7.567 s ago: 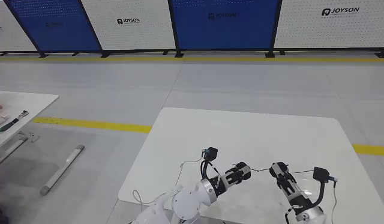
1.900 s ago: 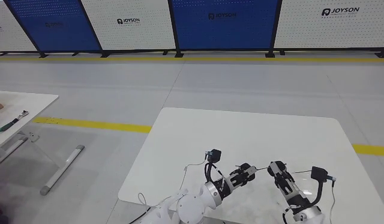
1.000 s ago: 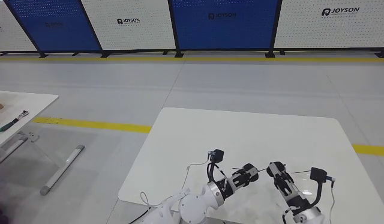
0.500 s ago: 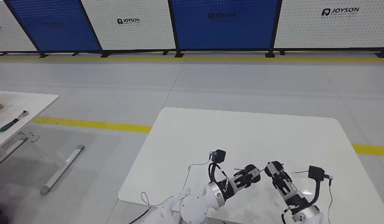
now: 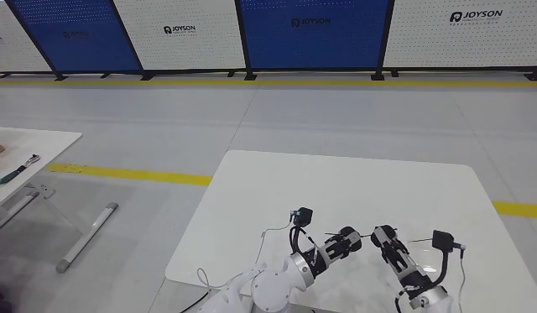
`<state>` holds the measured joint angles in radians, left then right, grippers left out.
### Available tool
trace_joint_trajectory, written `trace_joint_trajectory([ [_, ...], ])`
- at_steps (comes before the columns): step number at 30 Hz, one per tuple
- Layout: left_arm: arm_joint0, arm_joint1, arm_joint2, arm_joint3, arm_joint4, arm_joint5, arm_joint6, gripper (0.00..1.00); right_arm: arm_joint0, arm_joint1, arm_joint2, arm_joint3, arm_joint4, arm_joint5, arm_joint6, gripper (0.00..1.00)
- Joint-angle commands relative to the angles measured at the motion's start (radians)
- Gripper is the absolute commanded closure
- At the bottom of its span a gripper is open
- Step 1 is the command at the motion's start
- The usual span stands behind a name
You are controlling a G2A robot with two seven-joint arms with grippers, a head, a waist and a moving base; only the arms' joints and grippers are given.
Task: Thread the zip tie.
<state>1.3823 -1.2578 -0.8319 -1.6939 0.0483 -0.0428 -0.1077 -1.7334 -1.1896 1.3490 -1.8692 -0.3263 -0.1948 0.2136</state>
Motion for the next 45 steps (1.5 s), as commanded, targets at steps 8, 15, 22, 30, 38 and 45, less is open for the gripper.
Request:
trace_joint_trajectory([
  [8, 0.006, -0.002, -0.015, 0.006, -0.021, 0.021, 0.014, 1.00, -0.007, 0.000, 0.002, 0.005, 0.004, -0.018, -0.010, 0.63],
  [15, 0.009, -0.002, -0.016, -0.001, -0.018, 0.024, 0.005, 1.00, -0.007, -0.001, 0.006, 0.007, 0.006, -0.019, -0.016, 1.00],
  [22, 0.018, 0.001, -0.017, -0.007, 0.010, -0.003, -0.011, 1.00, -0.007, -0.001, 0.007, 0.007, 0.003, -0.022, -0.013, 1.00],
  [30, 0.022, 0.001, -0.016, -0.006, 0.023, -0.047, -0.011, 1.00, -0.009, 0.000, 0.005, 0.008, 0.012, -0.041, 0.006, 1.00],
  [38, 0.020, -0.002, -0.007, -0.004, 0.033, -0.047, -0.010, 1.00, -0.024, 0.002, 0.024, -0.003, 0.041, -0.089, 0.002, 1.00],
  [45, 0.016, -0.005, 0.001, -0.007, 0.042, -0.037, -0.006, 1.00, -0.034, 0.004, 0.036, -0.008, 0.049, -0.102, 0.010, 1.00],
])
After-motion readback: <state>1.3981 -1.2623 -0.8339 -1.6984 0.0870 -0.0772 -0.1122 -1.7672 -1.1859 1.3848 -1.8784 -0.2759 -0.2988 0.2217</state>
